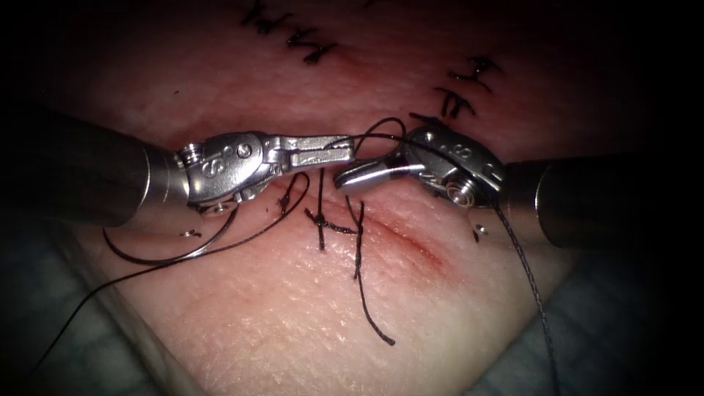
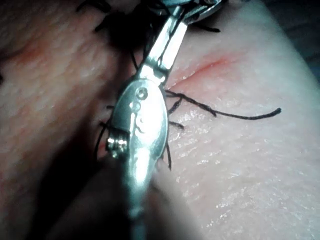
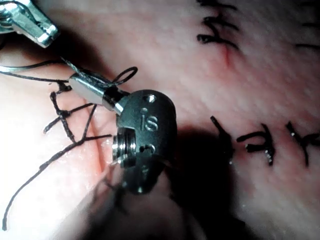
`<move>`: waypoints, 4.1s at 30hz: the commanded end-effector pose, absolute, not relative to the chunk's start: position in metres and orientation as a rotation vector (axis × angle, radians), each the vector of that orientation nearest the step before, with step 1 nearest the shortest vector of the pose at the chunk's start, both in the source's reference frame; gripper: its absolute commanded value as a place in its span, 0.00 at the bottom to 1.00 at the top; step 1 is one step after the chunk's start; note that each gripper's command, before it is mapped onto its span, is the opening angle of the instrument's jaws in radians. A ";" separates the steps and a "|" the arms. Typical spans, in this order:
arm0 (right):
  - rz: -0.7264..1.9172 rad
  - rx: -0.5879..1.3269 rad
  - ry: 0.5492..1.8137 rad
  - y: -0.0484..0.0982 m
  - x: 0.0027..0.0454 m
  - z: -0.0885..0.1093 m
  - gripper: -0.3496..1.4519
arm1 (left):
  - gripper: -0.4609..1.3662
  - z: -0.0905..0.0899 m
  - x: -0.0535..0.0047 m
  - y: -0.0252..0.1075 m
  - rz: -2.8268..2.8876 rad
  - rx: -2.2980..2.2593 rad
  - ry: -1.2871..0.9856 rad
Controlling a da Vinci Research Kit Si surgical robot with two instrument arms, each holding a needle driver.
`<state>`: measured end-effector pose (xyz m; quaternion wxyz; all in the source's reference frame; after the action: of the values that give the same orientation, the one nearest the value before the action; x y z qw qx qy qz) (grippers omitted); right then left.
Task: Wound Closure
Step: Loop the suture once clockwise around the right tool, then grab the small suture end with the right tool.
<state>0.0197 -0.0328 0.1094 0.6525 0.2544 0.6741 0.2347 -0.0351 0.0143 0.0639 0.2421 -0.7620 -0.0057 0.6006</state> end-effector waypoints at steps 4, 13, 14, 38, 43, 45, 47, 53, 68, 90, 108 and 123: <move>0.574 0.557 1.579 -0.033 0.0203 0.109 0.00 | 0.06 0.064 -0.0358 0.014 1.631 -2.084 -0.035; 0.594 0.552 1.686 -0.033 0.0207 0.110 0.00 | 0.06 0.066 -0.0357 0.013 1.609 -2.072 -0.062; 0.600 0.567 1.699 -0.033 0.0207 0.110 0.00 | 0.06 0.066 -0.0356 0.013 1.606 -2.072 -0.069; 0.843 0.642 1.803 -0.034 0.0202 0.109 0.00 | 0.06 0.070 -0.0333 0.013 1.564 -2.035 -0.085; 0.803 0.697 1.783 -0.035 0.0202 0.109 0.00 | 0.06 0.070 -0.0333 0.014 1.560 -2.033 -0.090; 0.745 0.725 1.771 -0.035 0.0204 0.109 0.00 | 0.06 0.070 -0.0334 0.014 1.556 -2.031 -0.094; 0.694 0.739 1.765 -0.035 0.0205 0.108 0.00 | 0.06 0.070 -0.0335 0.014 1.556 -2.031 -0.093; 0.542 0.786 1.741 -0.036 0.0205 0.108 0.00 | 0.06 0.070 -0.0335 0.014 1.552 -2.029 -0.099; 0.431 0.783 1.746 -0.035 0.0208 0.105 0.00 | 0.06 0.071 -0.0336 0.014 1.549 -2.025 -0.099; -0.077 1.020 1.573 -0.037 0.0229 0.104 0.00 | 0.06 0.070 -0.0357 0.014 1.545 -2.028 -0.110; -0.622 1.093 1.331 -0.041 0.0250 0.102 0.43 | 0.06 0.070 -0.0357 0.013 1.541 -2.026 -0.115; -0.756 1.003 1.240 -0.043 0.0227 0.107 0.71 | 0.06 0.069 -0.0357 0.013 1.533 -2.025 -0.128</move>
<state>0.0226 -0.0435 0.1068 0.6358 0.4380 0.5428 -0.3305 -0.0357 0.0129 0.0694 0.2986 -0.7594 -0.0454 0.5763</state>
